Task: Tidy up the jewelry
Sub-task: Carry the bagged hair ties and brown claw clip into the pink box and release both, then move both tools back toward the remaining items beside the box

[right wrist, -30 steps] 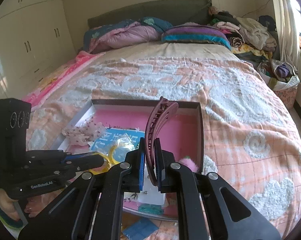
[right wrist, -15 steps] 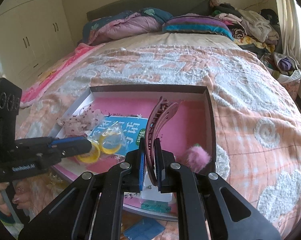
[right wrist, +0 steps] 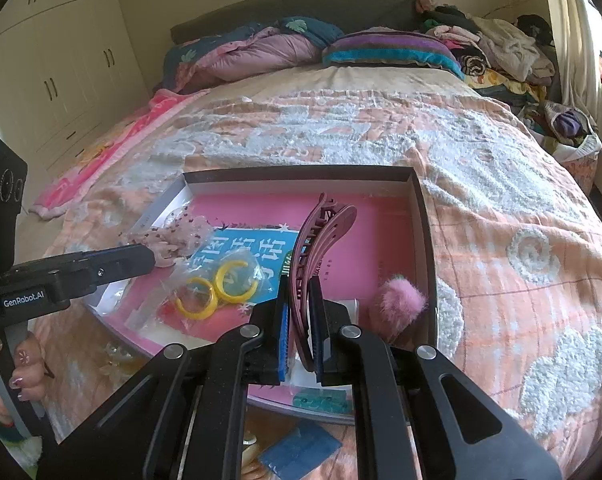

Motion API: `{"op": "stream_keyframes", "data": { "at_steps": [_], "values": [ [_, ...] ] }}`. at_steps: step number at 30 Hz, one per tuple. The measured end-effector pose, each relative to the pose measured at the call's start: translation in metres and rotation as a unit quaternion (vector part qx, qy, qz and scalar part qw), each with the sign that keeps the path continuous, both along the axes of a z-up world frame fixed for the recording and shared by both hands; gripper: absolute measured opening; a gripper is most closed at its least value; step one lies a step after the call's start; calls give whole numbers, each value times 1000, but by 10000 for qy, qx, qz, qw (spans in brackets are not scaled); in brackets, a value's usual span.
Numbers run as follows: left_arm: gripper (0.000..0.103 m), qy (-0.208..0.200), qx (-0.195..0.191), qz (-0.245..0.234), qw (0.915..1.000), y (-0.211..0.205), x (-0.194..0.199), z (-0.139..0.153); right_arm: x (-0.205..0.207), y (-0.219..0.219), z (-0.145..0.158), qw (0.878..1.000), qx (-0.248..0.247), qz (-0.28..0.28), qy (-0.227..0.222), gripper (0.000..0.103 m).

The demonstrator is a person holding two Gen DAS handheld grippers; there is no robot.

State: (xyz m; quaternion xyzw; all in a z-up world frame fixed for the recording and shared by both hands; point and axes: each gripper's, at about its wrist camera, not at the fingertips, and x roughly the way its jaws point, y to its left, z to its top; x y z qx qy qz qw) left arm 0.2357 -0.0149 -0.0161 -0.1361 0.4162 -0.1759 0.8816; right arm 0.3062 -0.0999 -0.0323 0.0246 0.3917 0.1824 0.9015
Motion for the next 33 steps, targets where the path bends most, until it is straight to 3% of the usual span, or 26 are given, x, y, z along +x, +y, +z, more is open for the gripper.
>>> {"op": "stream_keyframes", "data": {
  "at_steps": [9,13,15,17,19,25,29,33],
  "values": [
    [17,-54,-6,15,10000,2,-5,4,-12,-7,18,9999,38,-96,-83,9],
    [18,-67,7,47,10000,3,-8,6,-20,-10,27,9997,107,-149,-131,24],
    [24,-69,35,73,9999,4,-11,7,-26,-11,31,9997,140,-155,-158,28],
    [31,-78,52,79,9999,4,-14,9,-31,-12,35,9995,179,-189,-194,40],
    [36,-113,104,87,9998,4,-16,11,-37,-16,40,9989,262,-271,-273,59],
    [63,-202,152,173,9995,5,-28,21,-51,-21,58,9980,296,-366,-422,81],
    [84,-338,250,260,9988,3,-36,36,-65,-25,71,9976,236,-367,-545,89],
    [93,-483,258,370,9978,1,-47,52,-78,-28,81,9967,153,-342,-723,92]
  ]
}}
